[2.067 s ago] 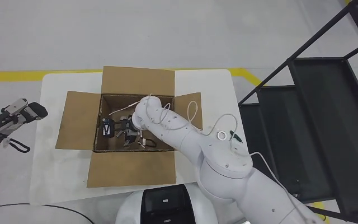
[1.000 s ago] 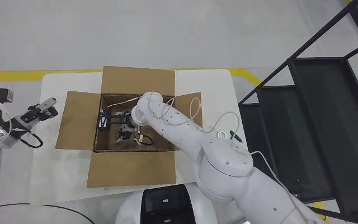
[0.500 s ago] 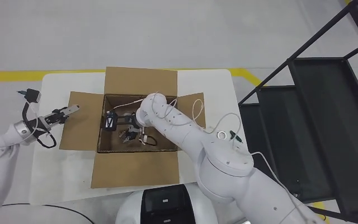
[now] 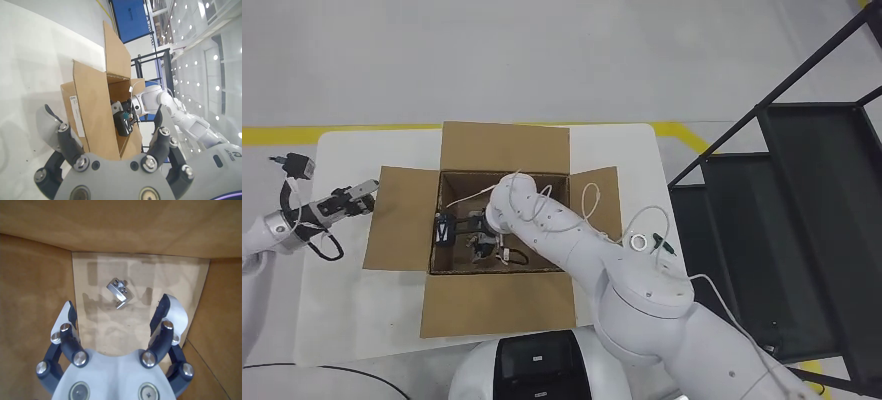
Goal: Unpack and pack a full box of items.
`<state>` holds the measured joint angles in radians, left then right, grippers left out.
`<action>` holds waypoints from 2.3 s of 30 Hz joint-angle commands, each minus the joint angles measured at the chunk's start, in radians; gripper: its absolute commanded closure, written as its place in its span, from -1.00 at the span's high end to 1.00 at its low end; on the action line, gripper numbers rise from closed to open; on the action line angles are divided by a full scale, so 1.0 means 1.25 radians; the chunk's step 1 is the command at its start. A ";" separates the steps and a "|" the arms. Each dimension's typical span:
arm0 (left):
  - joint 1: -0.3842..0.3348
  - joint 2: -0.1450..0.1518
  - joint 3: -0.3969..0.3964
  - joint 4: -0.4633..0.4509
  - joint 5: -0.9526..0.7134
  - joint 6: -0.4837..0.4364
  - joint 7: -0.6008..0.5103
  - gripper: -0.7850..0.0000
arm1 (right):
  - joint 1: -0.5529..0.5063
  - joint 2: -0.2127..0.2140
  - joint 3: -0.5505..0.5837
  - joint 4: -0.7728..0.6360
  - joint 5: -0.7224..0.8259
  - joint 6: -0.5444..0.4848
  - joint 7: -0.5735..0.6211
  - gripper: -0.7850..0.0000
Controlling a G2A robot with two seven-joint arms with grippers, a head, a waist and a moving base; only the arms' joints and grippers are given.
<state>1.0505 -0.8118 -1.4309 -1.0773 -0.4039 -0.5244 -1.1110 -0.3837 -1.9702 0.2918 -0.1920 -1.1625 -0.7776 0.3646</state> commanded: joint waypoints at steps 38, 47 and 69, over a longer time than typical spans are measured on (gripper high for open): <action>0.126 0.027 -0.187 -0.057 -0.130 0.036 -0.011 1.00 | 0.003 -0.009 0.007 0.025 -0.060 0.049 -0.011 -1.00; 0.118 0.024 -0.183 -0.055 -0.136 0.038 -0.013 1.00 | 0.015 0.007 0.016 0.018 -0.063 0.017 -0.035 -1.00; 0.106 0.016 -0.170 -0.053 -0.151 0.030 -0.020 1.00 | 0.001 0.088 0.049 -0.104 -0.089 0.043 -0.108 -1.00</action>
<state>1.1833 -0.7917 -1.6431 -1.1426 -0.5919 -0.4870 -1.1345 -0.3795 -1.8666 0.3493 -0.3000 -1.2720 -0.7292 0.2281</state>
